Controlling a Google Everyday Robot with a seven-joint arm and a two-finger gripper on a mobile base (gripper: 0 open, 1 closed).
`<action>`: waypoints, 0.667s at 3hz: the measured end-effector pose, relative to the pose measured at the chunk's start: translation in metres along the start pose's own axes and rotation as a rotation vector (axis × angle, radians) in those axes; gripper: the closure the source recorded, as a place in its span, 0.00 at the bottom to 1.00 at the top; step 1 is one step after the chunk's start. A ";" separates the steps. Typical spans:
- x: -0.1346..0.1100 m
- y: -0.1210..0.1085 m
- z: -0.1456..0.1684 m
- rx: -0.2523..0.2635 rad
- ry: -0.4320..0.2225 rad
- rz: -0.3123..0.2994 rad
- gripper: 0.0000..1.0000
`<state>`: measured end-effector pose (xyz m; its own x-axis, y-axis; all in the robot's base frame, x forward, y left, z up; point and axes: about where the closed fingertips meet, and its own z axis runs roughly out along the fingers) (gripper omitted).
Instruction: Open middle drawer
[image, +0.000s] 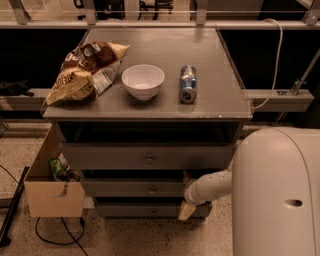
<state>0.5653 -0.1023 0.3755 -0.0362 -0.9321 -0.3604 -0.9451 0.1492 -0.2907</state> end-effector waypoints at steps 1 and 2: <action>0.000 0.000 0.000 0.000 0.000 0.000 0.18; 0.000 0.000 0.000 0.000 0.000 0.000 0.50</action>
Offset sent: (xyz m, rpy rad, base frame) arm 0.0000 0.0000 0.0000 0.0000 0.0000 0.0000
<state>0.5653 -0.1023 0.3755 -0.0362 -0.9321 -0.3604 -0.9451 0.1491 -0.2907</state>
